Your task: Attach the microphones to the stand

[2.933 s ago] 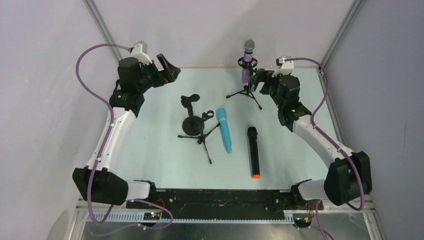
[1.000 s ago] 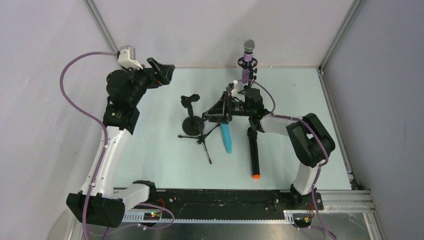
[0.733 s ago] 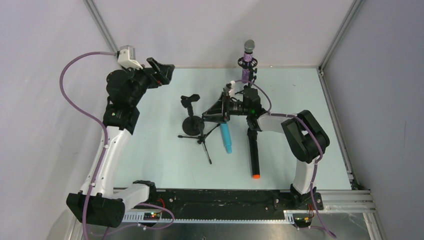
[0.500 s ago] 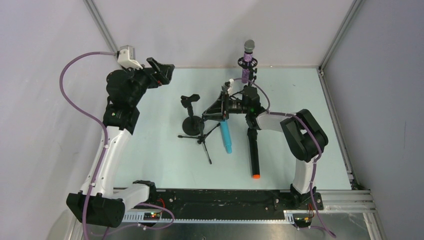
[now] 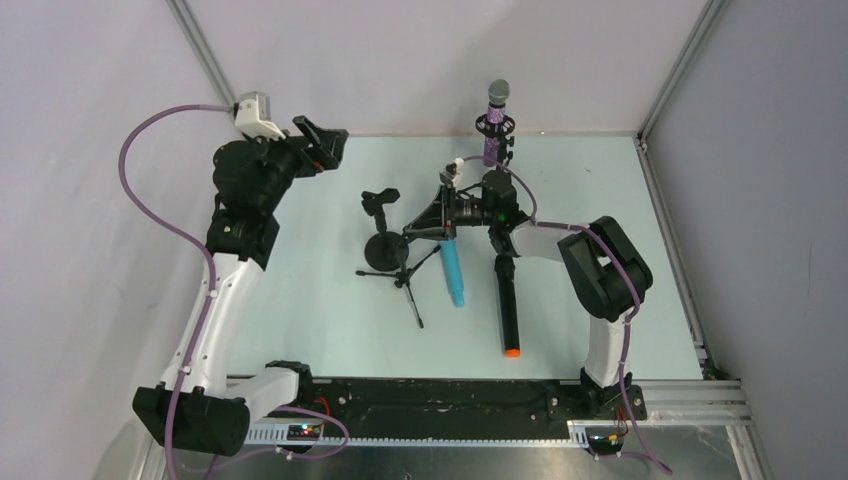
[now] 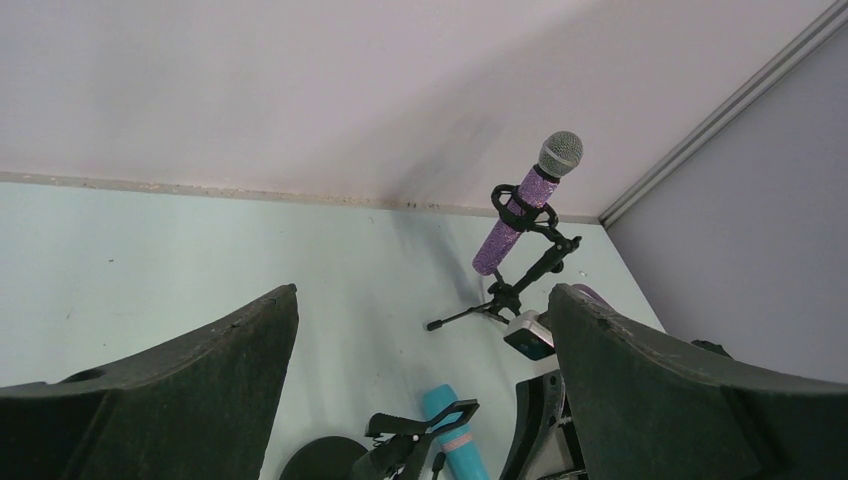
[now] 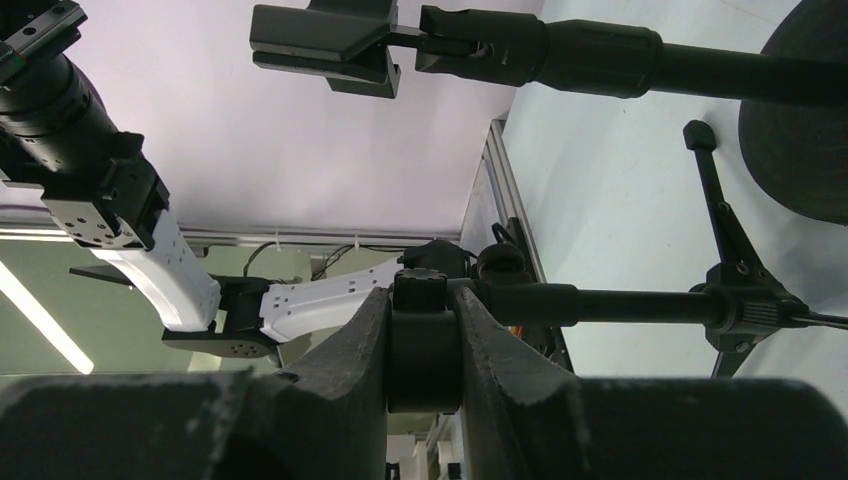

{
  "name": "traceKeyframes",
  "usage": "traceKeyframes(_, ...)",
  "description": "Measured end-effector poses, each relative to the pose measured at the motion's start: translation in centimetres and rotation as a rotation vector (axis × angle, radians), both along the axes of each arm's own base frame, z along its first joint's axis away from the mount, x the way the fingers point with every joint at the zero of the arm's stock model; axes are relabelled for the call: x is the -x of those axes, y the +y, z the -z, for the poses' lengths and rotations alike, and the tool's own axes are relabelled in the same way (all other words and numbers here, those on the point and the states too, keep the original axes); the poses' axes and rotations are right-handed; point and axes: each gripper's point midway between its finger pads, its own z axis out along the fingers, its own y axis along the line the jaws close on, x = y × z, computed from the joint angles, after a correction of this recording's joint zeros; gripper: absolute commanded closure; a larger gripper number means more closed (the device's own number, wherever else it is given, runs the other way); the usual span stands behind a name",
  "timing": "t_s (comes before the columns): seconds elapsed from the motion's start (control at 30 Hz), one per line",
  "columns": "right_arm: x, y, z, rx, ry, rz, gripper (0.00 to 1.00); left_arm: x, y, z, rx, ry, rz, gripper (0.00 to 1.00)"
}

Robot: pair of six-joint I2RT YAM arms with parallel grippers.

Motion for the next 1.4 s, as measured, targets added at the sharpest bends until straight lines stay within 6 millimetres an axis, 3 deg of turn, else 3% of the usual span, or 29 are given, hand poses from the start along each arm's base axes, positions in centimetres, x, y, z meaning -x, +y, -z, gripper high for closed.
traceKeyframes(0.03,0.0,0.0,0.0,0.000,0.001,0.000,1.00,0.0,0.0,0.0,0.000,0.000,0.000,0.02)
traceKeyframes(0.6,0.9,0.8,-0.7,-0.011,0.037,-0.031,1.00,0.0,0.0,0.0,0.000,0.000,-0.003,0.02)
traceKeyframes(1.0,2.0,2.1,-2.9,-0.052,0.036,-0.083,1.00,0.0,0.0,0.0,0.000,0.000,-0.003,0.02)
traceKeyframes(1.4,1.8,1.6,-5.5,-0.080,0.010,-0.092,1.00,0.0,0.0,0.0,0.000,0.000,-0.003,0.02)
